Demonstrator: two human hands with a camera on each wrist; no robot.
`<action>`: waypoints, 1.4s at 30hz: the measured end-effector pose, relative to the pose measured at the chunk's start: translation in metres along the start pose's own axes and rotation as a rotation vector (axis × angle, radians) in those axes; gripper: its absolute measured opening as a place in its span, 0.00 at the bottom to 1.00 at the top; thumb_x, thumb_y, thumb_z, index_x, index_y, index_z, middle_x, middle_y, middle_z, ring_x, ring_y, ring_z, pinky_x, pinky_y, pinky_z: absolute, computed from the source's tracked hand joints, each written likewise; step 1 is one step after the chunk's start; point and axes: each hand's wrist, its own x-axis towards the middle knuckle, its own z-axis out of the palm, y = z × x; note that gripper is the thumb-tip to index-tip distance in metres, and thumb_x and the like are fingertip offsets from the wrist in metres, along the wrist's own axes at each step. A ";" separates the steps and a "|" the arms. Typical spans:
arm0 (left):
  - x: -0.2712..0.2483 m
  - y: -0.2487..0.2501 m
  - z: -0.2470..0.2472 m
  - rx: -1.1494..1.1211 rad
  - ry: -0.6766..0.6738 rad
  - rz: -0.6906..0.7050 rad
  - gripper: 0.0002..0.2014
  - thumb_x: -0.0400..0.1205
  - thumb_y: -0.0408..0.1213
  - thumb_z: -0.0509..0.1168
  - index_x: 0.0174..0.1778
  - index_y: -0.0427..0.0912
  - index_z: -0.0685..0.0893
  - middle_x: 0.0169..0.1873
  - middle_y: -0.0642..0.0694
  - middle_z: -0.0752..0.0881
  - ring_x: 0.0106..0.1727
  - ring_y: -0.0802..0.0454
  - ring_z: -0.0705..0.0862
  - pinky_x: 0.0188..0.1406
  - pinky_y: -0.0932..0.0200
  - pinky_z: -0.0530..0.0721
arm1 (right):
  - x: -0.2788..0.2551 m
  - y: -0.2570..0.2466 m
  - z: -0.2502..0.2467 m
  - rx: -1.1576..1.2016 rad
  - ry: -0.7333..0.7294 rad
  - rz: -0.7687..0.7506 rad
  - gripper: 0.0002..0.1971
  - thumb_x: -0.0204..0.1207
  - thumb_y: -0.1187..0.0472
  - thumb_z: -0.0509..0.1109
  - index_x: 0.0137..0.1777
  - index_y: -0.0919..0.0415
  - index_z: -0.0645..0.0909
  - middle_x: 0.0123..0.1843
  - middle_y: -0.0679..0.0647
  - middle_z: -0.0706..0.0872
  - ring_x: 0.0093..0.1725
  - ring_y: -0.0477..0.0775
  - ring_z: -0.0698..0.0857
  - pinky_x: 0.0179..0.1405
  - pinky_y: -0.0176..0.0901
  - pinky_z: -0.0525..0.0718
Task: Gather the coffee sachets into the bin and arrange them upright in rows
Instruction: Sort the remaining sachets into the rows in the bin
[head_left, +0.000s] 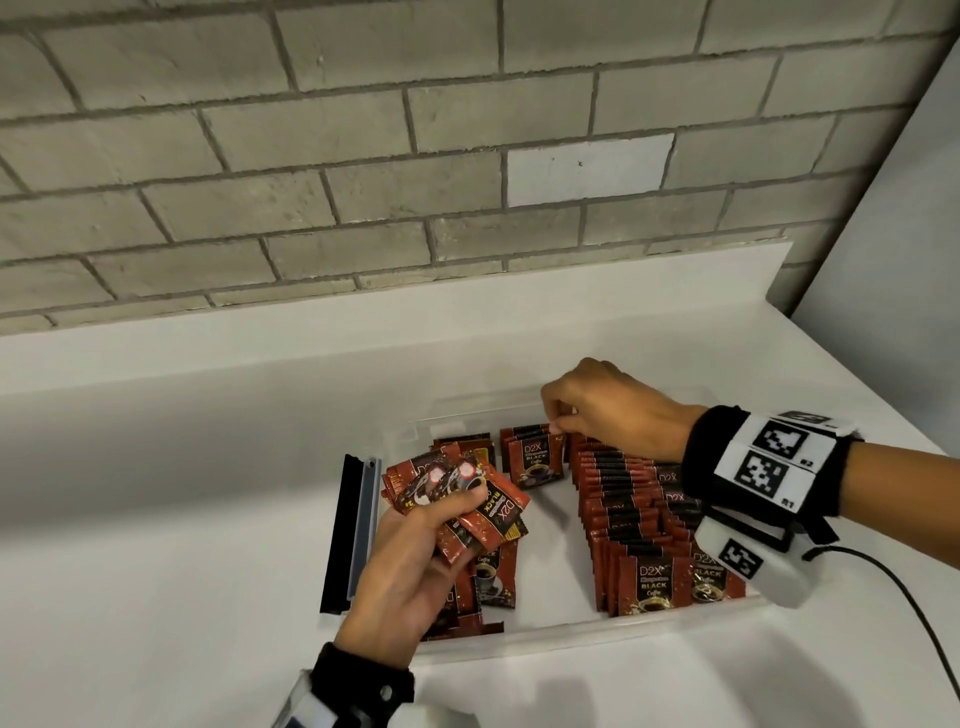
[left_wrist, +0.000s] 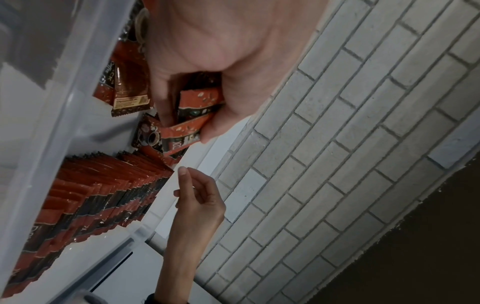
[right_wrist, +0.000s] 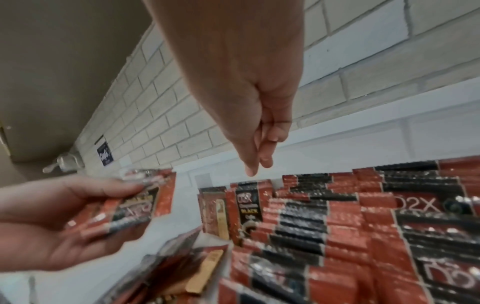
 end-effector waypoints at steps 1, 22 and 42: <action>-0.001 0.000 0.001 -0.011 -0.008 0.004 0.26 0.65 0.22 0.74 0.60 0.35 0.81 0.48 0.35 0.91 0.47 0.40 0.91 0.43 0.48 0.87 | -0.001 -0.001 -0.003 0.057 0.026 0.008 0.05 0.79 0.61 0.71 0.46 0.64 0.84 0.42 0.53 0.85 0.38 0.51 0.82 0.38 0.41 0.79; -0.002 0.000 0.002 -0.032 -0.076 -0.032 0.26 0.68 0.26 0.74 0.65 0.31 0.81 0.52 0.31 0.89 0.51 0.38 0.90 0.40 0.48 0.91 | -0.002 -0.020 -0.018 0.745 -0.010 0.260 0.10 0.76 0.59 0.74 0.57 0.55 0.83 0.49 0.49 0.88 0.46 0.43 0.84 0.42 0.33 0.77; -0.008 0.002 0.003 -0.139 -0.042 0.074 0.11 0.79 0.28 0.66 0.56 0.39 0.80 0.53 0.33 0.89 0.59 0.37 0.87 0.55 0.37 0.85 | 0.013 -0.028 0.017 -0.235 -0.099 -0.274 0.14 0.80 0.66 0.67 0.64 0.63 0.73 0.53 0.57 0.81 0.52 0.54 0.79 0.47 0.45 0.81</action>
